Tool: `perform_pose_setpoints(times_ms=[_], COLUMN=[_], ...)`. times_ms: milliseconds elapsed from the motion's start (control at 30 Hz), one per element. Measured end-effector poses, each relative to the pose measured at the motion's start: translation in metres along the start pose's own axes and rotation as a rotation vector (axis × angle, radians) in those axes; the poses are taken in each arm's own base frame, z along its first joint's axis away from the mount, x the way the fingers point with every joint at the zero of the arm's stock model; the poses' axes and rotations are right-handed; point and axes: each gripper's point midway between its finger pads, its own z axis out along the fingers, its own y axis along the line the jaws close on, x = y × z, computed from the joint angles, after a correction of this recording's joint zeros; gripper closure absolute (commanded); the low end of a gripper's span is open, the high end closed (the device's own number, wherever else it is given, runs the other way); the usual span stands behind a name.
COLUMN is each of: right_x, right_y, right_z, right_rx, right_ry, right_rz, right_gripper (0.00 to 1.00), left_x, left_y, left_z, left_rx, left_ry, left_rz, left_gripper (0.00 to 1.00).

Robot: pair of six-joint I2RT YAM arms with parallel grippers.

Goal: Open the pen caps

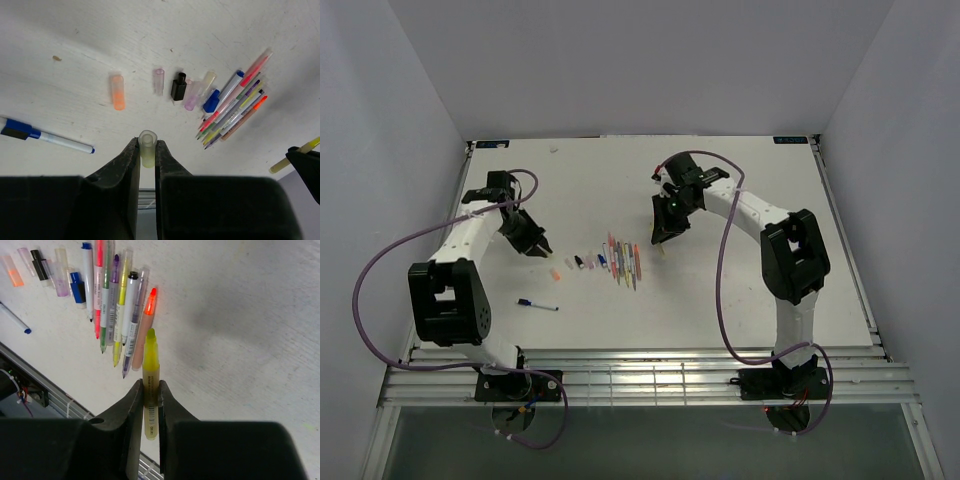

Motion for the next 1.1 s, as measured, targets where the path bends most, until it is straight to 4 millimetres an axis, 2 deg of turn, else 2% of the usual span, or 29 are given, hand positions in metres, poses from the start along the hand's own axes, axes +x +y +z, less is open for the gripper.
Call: perform_pose_setpoints(times_ms=[133,233,433,567,933,1100], right_x=[0.006,0.016,0.022,0.024,0.032,0.035], right_y=[0.007,0.007,0.004,0.003,-0.006,-0.006], right_z=[0.006,0.012,0.022,0.025,0.043,0.046], right_rx=[-0.043,-0.060,-0.069,-0.071,-0.070,-0.075], right_ry=[0.016,0.045,0.072,0.078,0.112,0.123], right_rz=[-0.003,0.006,0.024,0.032,0.051,0.056], right_gripper=[0.86,0.84,0.80,0.77,0.73,0.70], left_x=[0.011,0.022,0.035,0.035,0.033,0.024], left_y=[0.013,0.020,0.007,0.002,0.012,0.003], left_z=[-0.008,-0.003,0.020,0.031,0.051,0.064], left_rx=[-0.015,-0.035,-0.065,-0.076,-0.151,-0.161], left_ry=[-0.033,-0.003,0.070,0.090,0.113,0.117], left_rz=[0.010,0.012,0.074,0.090,0.084,0.100], left_gripper=[1.00,1.00,1.00,1.00,0.96,0.91])
